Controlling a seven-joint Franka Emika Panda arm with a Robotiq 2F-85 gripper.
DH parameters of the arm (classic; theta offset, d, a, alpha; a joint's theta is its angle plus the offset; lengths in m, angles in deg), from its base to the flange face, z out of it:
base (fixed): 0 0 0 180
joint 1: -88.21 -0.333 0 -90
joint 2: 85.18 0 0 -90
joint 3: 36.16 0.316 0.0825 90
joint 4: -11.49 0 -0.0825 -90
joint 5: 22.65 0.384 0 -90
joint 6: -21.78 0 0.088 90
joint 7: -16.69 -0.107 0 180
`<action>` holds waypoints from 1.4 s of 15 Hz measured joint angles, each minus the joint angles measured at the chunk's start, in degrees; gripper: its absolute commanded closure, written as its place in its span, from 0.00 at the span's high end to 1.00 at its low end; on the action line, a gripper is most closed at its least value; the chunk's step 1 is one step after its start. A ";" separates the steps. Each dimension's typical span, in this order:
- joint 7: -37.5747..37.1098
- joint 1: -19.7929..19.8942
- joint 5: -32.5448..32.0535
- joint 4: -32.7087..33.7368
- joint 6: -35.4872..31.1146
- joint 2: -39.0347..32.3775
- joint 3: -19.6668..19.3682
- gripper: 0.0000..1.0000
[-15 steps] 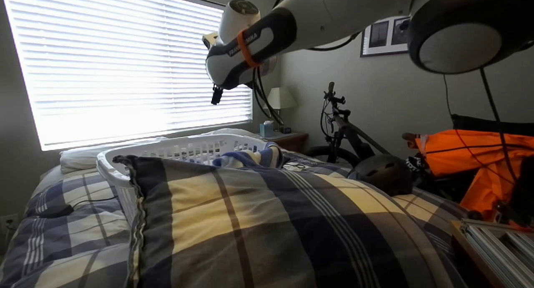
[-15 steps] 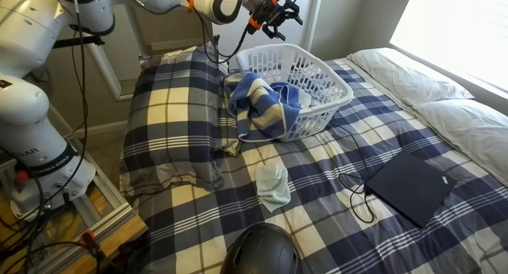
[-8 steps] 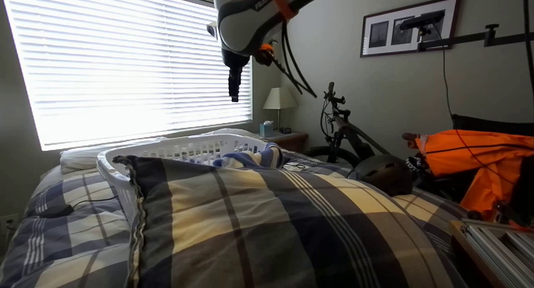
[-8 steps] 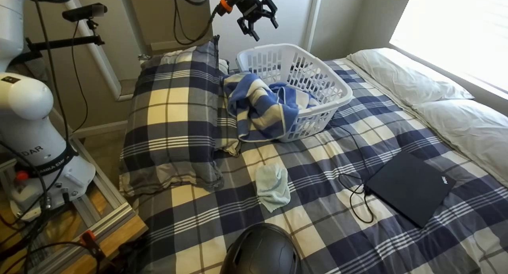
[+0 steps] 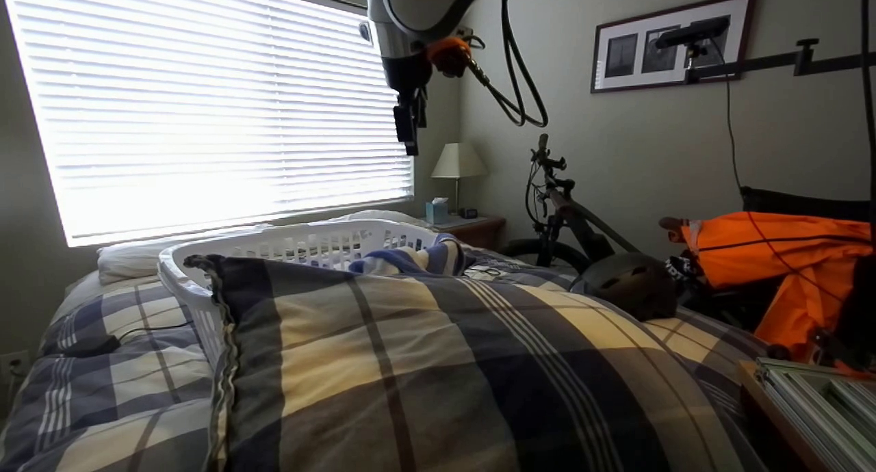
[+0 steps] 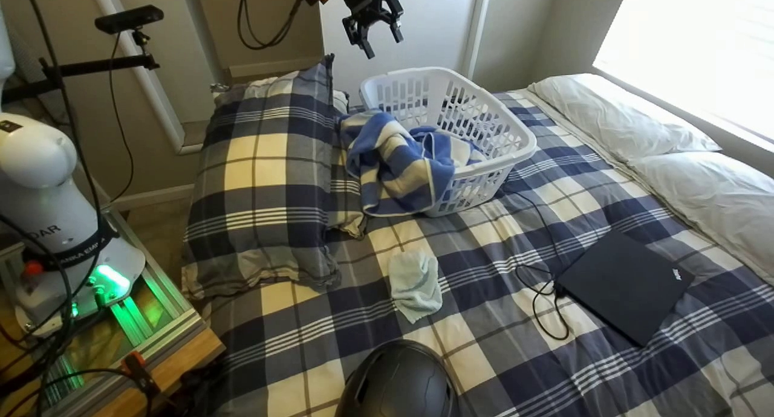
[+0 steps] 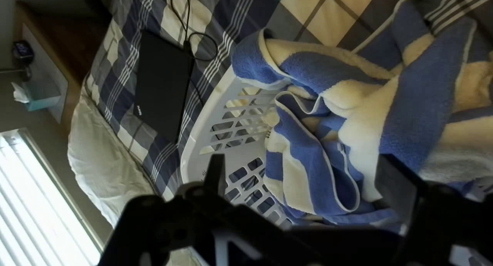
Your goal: Put the white and blue towel in the basket.
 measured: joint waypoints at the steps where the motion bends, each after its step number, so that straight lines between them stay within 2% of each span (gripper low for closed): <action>1: -0.09 0.25 -0.07 0.00 0.00 -0.03 0.40 1.00; 4: -0.20 0.34 -0.13 0.00 0.00 -0.05 0.68 1.00; 5: -0.58 1.71 -1.32 0.09 0.01 0.24 2.56 1.00; 10: -5.97 17.87 1.08 -0.16 1.39 1.69 21.97 1.00; 13: -8.62 25.10 5.27 -2.05 1.38 1.66 28.84 1.00; 17: -12.43 31.20 11.36 -6.61 -1.05 1.69 32.77 1.00; 21: -13.20 34.49 17.55 -13.52 -10.28 1.66 35.68 1.00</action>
